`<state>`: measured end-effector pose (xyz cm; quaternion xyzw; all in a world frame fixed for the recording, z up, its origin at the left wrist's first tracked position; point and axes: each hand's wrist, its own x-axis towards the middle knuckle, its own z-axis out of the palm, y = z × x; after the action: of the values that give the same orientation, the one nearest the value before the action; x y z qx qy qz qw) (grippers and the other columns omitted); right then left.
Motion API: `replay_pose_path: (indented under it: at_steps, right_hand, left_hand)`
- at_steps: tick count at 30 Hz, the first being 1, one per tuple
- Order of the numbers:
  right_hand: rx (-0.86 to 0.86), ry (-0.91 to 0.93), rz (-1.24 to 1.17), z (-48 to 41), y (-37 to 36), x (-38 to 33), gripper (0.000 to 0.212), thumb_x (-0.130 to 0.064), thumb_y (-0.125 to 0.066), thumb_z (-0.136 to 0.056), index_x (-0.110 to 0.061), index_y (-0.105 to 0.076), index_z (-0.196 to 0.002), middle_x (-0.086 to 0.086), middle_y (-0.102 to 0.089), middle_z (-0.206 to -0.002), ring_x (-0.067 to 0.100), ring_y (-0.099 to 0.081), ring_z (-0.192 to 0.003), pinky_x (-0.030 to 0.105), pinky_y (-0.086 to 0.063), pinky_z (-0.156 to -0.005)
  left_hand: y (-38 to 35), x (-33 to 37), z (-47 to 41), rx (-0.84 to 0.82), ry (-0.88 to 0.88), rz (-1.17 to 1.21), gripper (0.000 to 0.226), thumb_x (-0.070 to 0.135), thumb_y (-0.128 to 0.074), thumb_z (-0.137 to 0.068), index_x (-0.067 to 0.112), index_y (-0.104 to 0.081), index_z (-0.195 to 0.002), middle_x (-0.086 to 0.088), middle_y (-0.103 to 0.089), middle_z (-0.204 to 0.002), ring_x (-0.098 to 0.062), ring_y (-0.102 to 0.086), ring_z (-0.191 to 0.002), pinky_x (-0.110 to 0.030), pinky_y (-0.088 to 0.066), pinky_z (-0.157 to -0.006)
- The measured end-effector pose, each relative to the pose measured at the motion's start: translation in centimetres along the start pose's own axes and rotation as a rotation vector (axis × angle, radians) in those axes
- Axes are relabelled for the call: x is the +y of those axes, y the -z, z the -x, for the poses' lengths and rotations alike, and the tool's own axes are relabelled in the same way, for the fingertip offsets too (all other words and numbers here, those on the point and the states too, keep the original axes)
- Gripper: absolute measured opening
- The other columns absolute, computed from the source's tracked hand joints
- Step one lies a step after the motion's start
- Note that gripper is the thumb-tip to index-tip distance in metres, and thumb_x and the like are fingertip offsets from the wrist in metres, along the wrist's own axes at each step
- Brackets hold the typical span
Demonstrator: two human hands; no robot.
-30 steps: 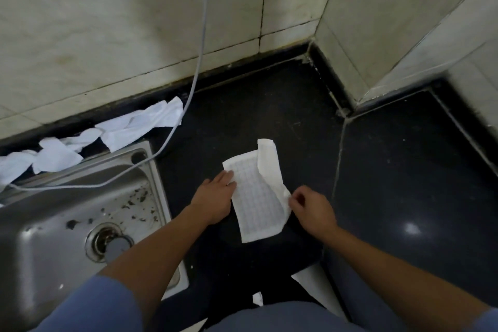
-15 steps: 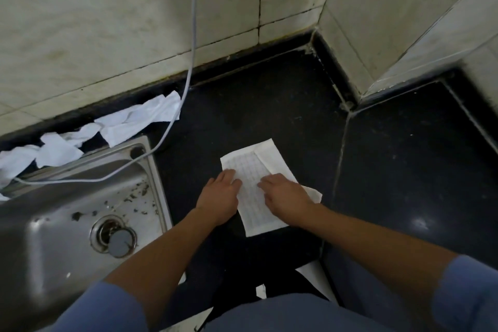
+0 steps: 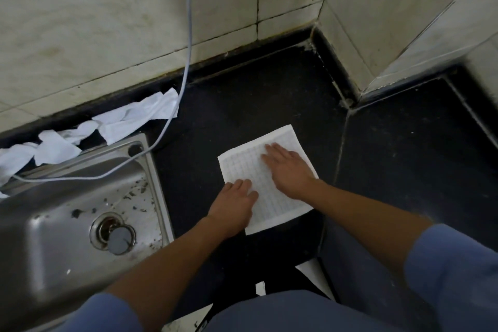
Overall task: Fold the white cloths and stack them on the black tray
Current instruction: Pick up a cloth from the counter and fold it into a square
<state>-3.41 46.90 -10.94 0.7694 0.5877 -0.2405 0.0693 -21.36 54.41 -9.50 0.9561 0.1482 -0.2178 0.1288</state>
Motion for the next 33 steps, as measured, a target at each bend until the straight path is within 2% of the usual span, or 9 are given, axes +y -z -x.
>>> replay_pose_path:
  at_steps: [4,7,11,14,20,25,29,31,33]
  right_hand:
    - [-0.031,-0.143,-0.023,-0.3,0.4,2.0,0.060,-0.024,-0.040,-0.097,-0.018,-0.016,-0.152,0.004,-0.001,-0.161,0.022,-0.002,-0.148,0.046,-0.019,-0.116]
    - [0.009,-0.117,-0.019,2.3,0.9,2.2,0.053,-0.027,-0.047,-0.094,-0.016,-0.036,-0.145,0.009,-0.020,-0.156,0.028,-0.019,-0.143,0.045,-0.029,-0.111]
    - [0.022,0.071,0.083,7.2,-0.8,1.6,0.034,-0.025,-0.069,-0.070,-0.015,-0.064,-0.102,0.006,-0.059,-0.102,0.024,-0.058,-0.094,0.036,-0.049,-0.066]
    - [-0.046,0.026,0.191,9.2,-3.2,1.5,0.045,-0.017,-0.079,-0.034,-0.014,-0.062,-0.076,0.004,-0.057,-0.069,0.022,-0.057,-0.058,0.027,-0.030,-0.041]
    - [0.080,0.010,0.114,9.6,-3.5,1.3,0.017,-0.025,-0.068,-0.059,-0.016,-0.056,-0.068,0.001,-0.054,-0.067,0.020,-0.055,-0.056,0.027,-0.034,-0.041]
    - [0.154,0.030,0.042,11.9,-4.8,1.6,0.018,-0.030,-0.045,-0.073,-0.017,-0.055,-0.070,0.001,-0.053,-0.075,0.019,-0.052,-0.064,0.030,-0.039,-0.047]
    - [0.056,0.046,-0.007,13.4,-6.4,1.8,0.020,-0.027,-0.040,-0.070,-0.019,-0.059,-0.072,-0.002,-0.059,-0.074,0.019,-0.060,-0.067,0.027,-0.044,-0.051]
    - [-0.055,0.010,-0.087,13.8,-6.2,1.9,0.020,-0.023,-0.045,-0.082,-0.019,-0.064,-0.088,-0.002,-0.063,-0.092,0.018,-0.061,-0.087,0.028,-0.045,-0.065]
    - [-0.159,-0.047,-0.197,13.7,-5.1,2.6,0.019,-0.028,-0.048,-0.091,-0.023,-0.064,-0.101,-0.005,-0.063,-0.105,0.016,-0.057,-0.099,0.029,-0.042,-0.077]
  left_hand:
    - [-1.1,0.5,0.8,-0.013,-0.035,-0.026,0.033,0.022,-0.045,-0.089,0.014,-0.056,-0.120,-0.012,-0.035,-0.140,-0.027,-0.034,-0.125,-0.039,-0.034,-0.100]
    - [-1.5,-0.6,1.6,-0.031,-0.012,-0.064,0.032,0.023,-0.045,-0.090,0.013,-0.060,-0.116,-0.013,-0.031,-0.145,-0.029,-0.031,-0.130,-0.041,-0.032,-0.103]
    - [-1.6,-1.8,2.8,-0.034,0.036,-0.068,0.031,0.023,-0.047,-0.089,0.013,-0.061,-0.115,-0.014,-0.038,-0.141,-0.030,-0.036,-0.126,-0.041,-0.034,-0.103]
    - [-1.5,0.0,2.9,0.005,-0.009,-0.039,0.026,0.020,-0.045,-0.088,0.010,-0.059,-0.108,-0.012,-0.049,-0.122,-0.027,-0.044,-0.111,-0.038,-0.036,-0.092]
    - [-3.1,3.9,1.9,0.055,-0.019,0.043,0.037,0.042,-0.049,-0.088,0.014,-0.050,-0.113,-0.007,-0.048,-0.114,-0.026,-0.044,-0.107,-0.039,-0.037,-0.090]
    - [-4.4,3.1,2.5,0.075,0.013,0.017,0.019,0.021,-0.065,-0.073,0.014,-0.060,-0.089,-0.006,-0.061,-0.090,-0.025,-0.054,-0.085,-0.038,-0.047,-0.074]
    - [-4.9,1.6,3.8,0.044,-0.144,0.047,0.020,0.012,-0.076,-0.056,0.015,-0.060,-0.069,-0.002,-0.059,-0.073,-0.020,-0.058,-0.068,-0.032,-0.048,-0.057]
    - [-4.8,1.0,4.8,-0.035,-0.185,0.145,0.005,0.009,-0.066,-0.072,0.011,-0.062,-0.074,-0.006,-0.062,-0.080,-0.024,-0.061,-0.074,-0.032,-0.048,-0.061]
    - [-4.5,0.2,5.3,-0.080,-0.104,0.260,0.016,0.013,-0.051,-0.087,0.008,-0.065,-0.085,-0.007,-0.065,-0.092,-0.024,-0.061,-0.085,-0.036,-0.049,-0.074]
